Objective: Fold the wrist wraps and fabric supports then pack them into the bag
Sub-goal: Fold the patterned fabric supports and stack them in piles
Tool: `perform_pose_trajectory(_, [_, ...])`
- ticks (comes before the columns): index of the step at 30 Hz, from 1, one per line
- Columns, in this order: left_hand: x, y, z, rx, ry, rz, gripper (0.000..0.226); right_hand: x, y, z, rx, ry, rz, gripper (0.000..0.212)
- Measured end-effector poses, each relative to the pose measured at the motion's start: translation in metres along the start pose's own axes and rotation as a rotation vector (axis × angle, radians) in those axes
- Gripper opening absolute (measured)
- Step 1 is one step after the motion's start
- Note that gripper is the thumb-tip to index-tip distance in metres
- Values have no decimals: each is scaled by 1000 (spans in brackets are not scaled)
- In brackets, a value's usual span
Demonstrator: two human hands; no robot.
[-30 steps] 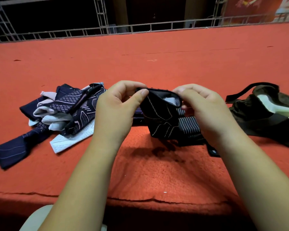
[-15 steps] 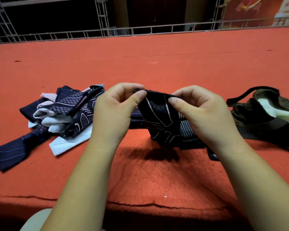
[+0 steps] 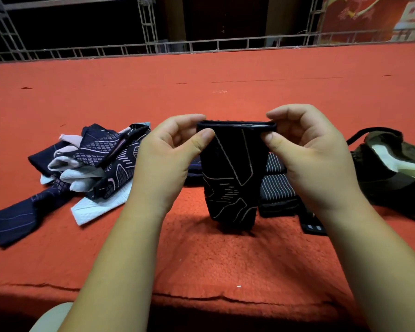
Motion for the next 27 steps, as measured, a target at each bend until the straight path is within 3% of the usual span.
perform_pose_trajectory(4, [-3, 13, 0, -108, 169, 36, 20, 1, -7, 1, 96, -67, 60, 30])
perform_pose_trajectory(10, [2, 17, -1, -193, 63, -11, 9, 14, -14, -11, 341, -18, 99, 27])
perform_pose_trajectory(14, [6, 13, -3, -164, 41, -57, 8, 12, -14, -12, 298, -68, 12, 11])
perform_pose_trajectory(17, [6, 11, -2, -170, 32, -60, 7, 11, -15, -10, 325, -83, 26, 13])
perform_pose_trajectory(21, [4, 20, -2, -198, 97, 101, 21, 13, -28, -13, 375, -87, -13, 14])
perform_pose_trajectory(27, [7, 16, -4, -242, 71, 14, 15, 10, -32, -10, 361, -28, -7, 13])
Point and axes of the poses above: each hand's wrist, its own z-axis towards the middle knuckle, its own x-axis out of the palm, y = z × x, the point moved 2 cm from there along z, towards the middle knuckle, and after that the axes turned 13 degrees about -y, right-handed, at the moved point
